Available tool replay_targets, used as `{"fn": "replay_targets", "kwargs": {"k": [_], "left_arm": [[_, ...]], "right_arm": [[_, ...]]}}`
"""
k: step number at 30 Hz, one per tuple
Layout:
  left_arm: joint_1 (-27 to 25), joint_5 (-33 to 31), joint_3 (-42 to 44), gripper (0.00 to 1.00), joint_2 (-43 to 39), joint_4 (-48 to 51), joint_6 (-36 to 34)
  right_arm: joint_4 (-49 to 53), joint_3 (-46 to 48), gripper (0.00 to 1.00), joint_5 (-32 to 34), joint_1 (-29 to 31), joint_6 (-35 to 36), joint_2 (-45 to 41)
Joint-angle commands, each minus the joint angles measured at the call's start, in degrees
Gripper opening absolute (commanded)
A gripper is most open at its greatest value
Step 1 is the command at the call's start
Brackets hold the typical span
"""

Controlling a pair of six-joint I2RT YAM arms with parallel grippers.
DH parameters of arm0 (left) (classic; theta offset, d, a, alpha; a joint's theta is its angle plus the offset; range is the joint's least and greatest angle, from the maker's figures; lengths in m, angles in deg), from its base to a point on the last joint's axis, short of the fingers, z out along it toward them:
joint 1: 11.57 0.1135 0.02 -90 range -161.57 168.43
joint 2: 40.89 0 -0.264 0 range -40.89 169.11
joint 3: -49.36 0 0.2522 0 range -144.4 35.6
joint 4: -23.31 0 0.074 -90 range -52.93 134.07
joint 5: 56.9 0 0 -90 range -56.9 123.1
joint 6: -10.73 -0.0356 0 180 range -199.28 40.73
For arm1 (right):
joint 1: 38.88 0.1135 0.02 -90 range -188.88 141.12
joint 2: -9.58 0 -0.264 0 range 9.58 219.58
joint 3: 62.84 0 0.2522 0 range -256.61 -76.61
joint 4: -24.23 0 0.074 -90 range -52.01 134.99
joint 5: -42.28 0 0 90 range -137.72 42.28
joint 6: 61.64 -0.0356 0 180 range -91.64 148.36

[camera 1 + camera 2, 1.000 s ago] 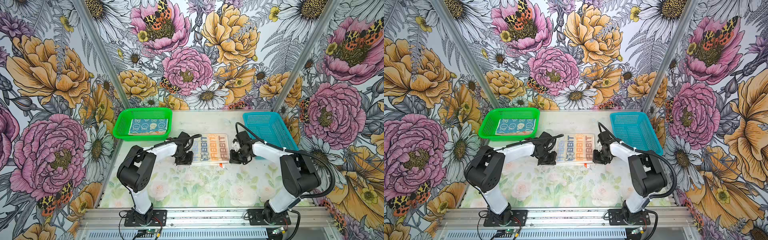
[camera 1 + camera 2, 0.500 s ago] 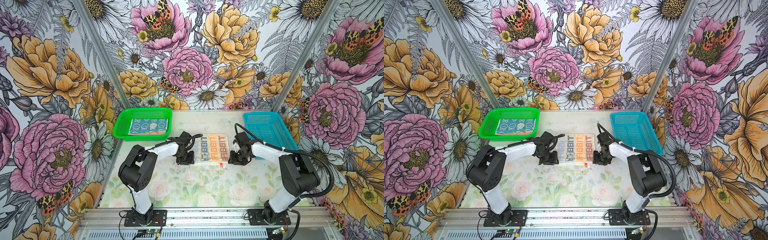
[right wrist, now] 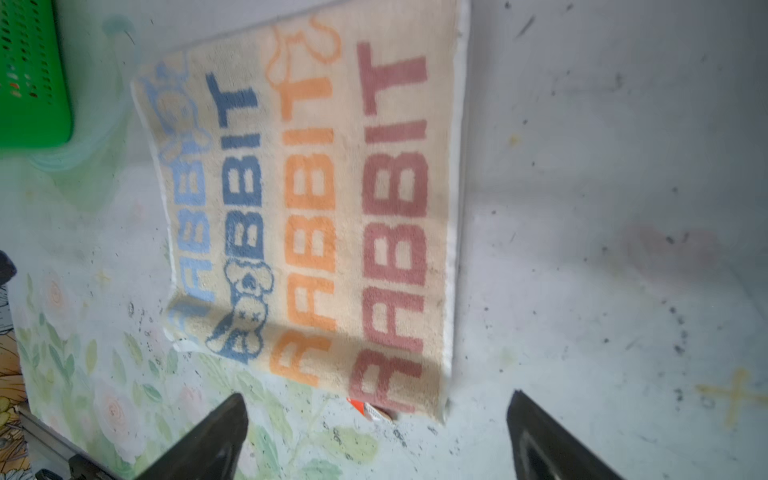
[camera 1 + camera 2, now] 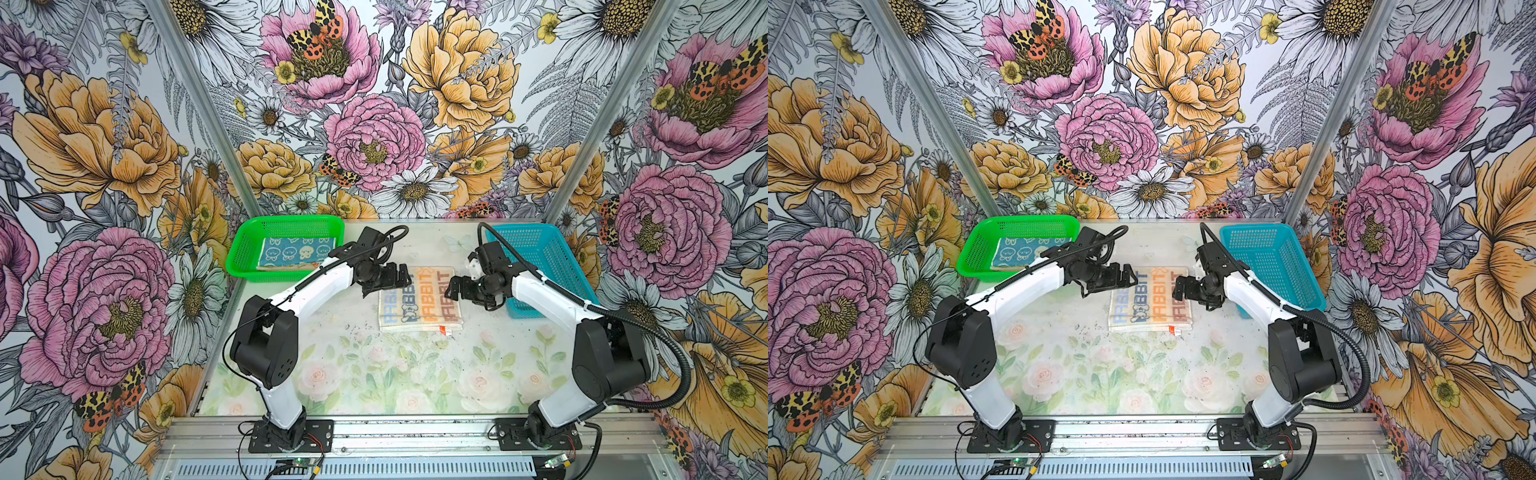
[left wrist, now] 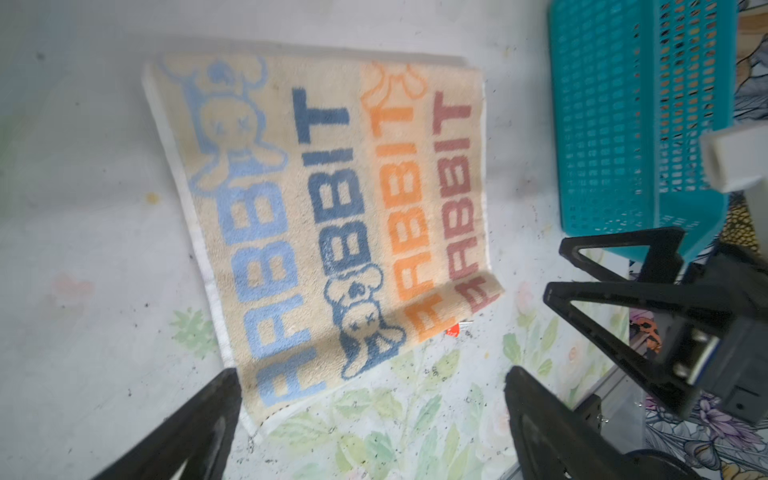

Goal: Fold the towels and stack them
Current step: 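Open both grippers and move them to the towel edge farthest from the robot, then lower both grippers and pinch the far edge of the RABBIT towel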

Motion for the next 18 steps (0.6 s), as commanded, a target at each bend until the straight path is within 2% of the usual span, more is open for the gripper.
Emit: {"fn": "replay_targets", "kwargs": {"k": [1, 9, 13, 18], "left_arm": [[2.63, 1.75, -4.99, 0.99, 6.58, -0.57, 0.06], [5.79, 2.98, -16.24, 0.99, 18.65, 1.70, -2.98], [6.35, 2.49, -19.64, 0.99, 22.76, 3.22, -4.18], [6.84, 2.46, -21.16, 0.99, 24.14, 3.51, -4.97]], "right_arm": [[-0.57, -7.11, 0.98, 1.21, -2.14, 1.91, 6.90], [0.83, -23.72, 0.90, 0.48, -4.04, 4.41, 23.62], [1.44, -28.61, 0.84, 1.21, -4.20, 6.51, 28.26], [2.56, -33.21, 0.77, 1.88, -4.22, 9.07, 32.57]]}}
